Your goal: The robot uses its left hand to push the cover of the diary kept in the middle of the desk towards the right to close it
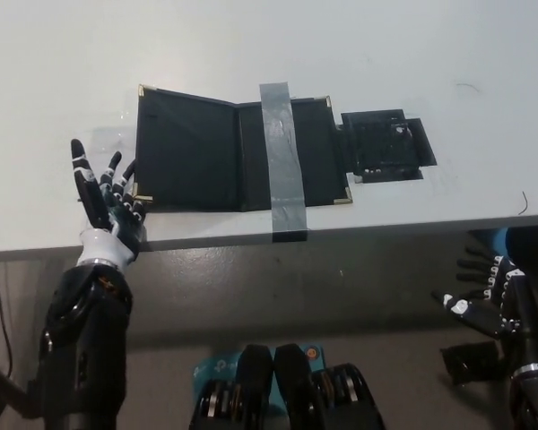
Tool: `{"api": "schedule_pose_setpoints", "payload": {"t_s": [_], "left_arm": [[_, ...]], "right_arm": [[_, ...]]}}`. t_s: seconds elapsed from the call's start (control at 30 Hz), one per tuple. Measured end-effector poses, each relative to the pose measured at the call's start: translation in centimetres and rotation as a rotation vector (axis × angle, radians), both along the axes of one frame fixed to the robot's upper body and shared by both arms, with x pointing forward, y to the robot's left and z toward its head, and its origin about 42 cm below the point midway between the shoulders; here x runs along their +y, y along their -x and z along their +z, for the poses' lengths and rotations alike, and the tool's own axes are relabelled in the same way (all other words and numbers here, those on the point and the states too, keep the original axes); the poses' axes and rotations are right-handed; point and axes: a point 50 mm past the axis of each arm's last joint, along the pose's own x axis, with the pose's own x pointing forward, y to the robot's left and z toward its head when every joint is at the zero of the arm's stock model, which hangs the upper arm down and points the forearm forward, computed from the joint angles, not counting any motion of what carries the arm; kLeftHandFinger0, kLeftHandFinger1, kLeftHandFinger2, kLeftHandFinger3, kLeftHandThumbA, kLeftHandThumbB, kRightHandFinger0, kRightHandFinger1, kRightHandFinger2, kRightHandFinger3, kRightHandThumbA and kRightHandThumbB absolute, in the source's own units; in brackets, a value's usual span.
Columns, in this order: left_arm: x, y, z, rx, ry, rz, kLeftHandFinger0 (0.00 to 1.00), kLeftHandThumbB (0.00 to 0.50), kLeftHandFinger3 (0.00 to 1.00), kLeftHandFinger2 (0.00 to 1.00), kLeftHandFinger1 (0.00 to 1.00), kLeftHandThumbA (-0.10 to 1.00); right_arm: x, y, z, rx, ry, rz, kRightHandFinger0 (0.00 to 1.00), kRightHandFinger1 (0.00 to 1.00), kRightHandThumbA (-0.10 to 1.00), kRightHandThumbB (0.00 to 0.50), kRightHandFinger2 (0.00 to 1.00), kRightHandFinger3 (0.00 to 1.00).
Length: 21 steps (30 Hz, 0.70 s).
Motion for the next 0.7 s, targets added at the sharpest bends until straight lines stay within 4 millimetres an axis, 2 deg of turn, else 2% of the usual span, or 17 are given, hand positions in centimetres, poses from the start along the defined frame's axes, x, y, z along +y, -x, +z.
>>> {"api": "schedule_pose_setpoints", "payload": {"t_s": [0.1,0.2,0.23,0.3,0.33,0.37,0.4,0.57,0.7], "left_arm": [[-0.7,0.1,-0.2,-0.001,0.022,0.016,0.97,0.177,1.0,1.0,0.99,1.0],[-1.7,0.2,-0.3,-0.007,0.065,0.036,0.99,0.165,1.0,1.0,1.0,1.0],[-2.3,0.2,-0.4,-0.008,0.093,0.043,1.0,0.171,1.0,1.0,1.0,1.0],[-4.0,0.2,-0.3,-0.008,0.141,0.041,1.0,0.178,1.0,1.0,1.0,1.0],[-4.6,0.2,-0.3,-0.008,0.158,0.047,1.0,0.191,1.0,1.0,1.0,1.0],[-5.4,0.2,-0.2,-0.006,0.173,0.04,1.0,0.192,1.0,1.0,1.0,1.0],[-6.2,0.2,-0.2,-0.003,0.188,0.031,1.0,0.184,1.0,1.0,1.0,1.0],[-11.0,0.5,0.1,0.018,0.275,-0.02,1.0,0.214,1.0,1.0,1.0,1.0],[-11.5,0.4,0.3,0.027,0.289,-0.011,1.0,0.226,1.0,1.0,1.0,1.0]], "right_arm": [[0.1,-0.3,0.3,-0.007,0.006,0.006,0.39,0.55,1.0,0.385,0.6,0.71],[0.1,-0.5,0.5,-0.011,0.015,0.01,0.39,0.56,1.0,0.384,0.61,0.72],[0.0,-0.6,0.5,-0.013,0.016,0.01,0.39,0.56,1.0,0.382,0.6,0.72],[0.0,-0.7,0.7,-0.016,0.018,0.011,0.4,0.56,1.0,0.414,0.6,0.71],[0.0,-0.7,0.7,-0.017,0.018,0.011,0.4,0.56,1.0,0.404,0.6,0.71],[0.0,-0.7,0.7,-0.016,0.017,0.011,0.4,0.56,1.0,0.405,0.6,0.71],[0.1,-0.7,0.7,-0.018,0.016,0.012,0.4,0.57,1.0,0.385,0.61,0.71],[0.2,-0.7,0.7,-0.018,0.015,0.016,0.41,0.57,1.0,0.381,0.61,0.71],[0.0,-0.6,0.6,-0.014,0.017,0.016,0.42,0.57,1.0,0.403,0.6,0.69]]}}
